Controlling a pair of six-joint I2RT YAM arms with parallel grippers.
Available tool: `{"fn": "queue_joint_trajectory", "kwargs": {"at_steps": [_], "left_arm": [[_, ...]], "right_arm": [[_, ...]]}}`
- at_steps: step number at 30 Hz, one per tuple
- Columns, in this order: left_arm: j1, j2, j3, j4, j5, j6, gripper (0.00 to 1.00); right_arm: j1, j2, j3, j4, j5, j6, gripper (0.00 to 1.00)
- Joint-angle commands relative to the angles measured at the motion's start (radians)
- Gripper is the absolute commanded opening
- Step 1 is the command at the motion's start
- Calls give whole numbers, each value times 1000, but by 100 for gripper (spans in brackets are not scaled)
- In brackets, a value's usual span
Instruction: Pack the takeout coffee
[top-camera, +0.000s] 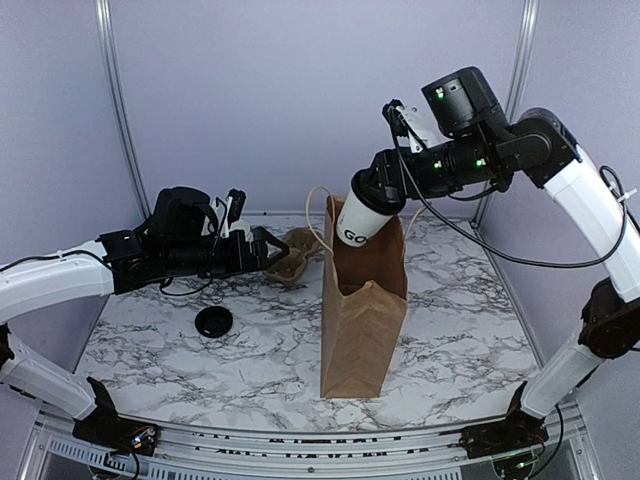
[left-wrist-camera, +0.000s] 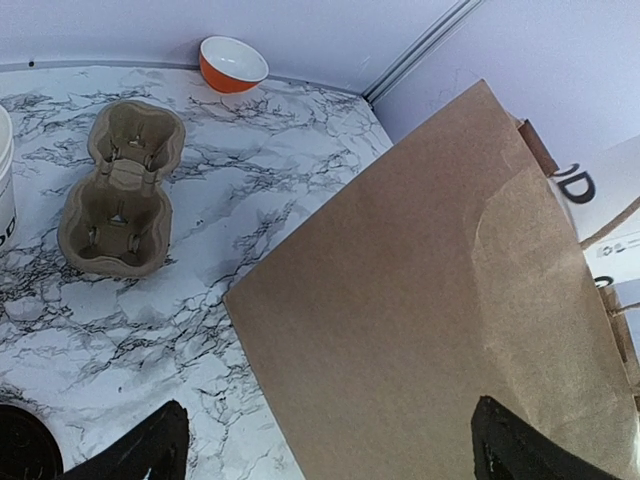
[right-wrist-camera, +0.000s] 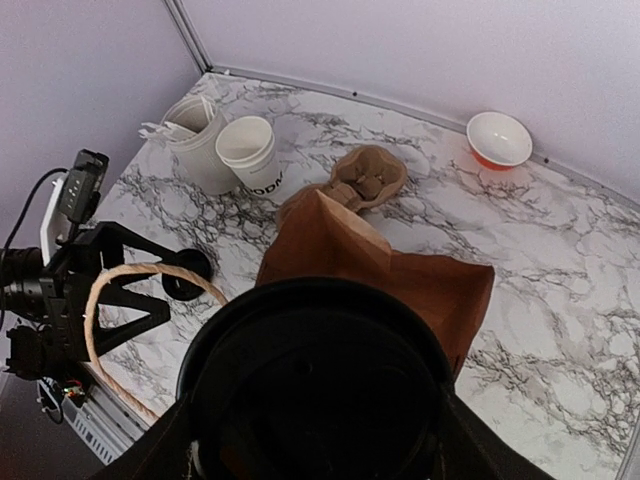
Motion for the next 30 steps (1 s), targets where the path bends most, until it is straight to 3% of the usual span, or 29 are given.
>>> {"fn": "queue_joint_trajectory", "kwargs": {"at_steps": [1, 9, 18, 30], "left_arm": [[8, 2, -22, 48, 19, 14, 99], [12, -8, -34, 57, 33, 12, 99], [14, -8, -46, 72, 42, 12, 99], [16, -21, -54, 90, 55, 11, 99]], "right_arm": [[9, 20, 27, -113, 17, 40, 55], [21, 35, -85, -95, -40, 55, 53], [37, 106, 8, -206, -42, 53, 52], [65, 113, -159, -140, -48, 87, 51]]}}
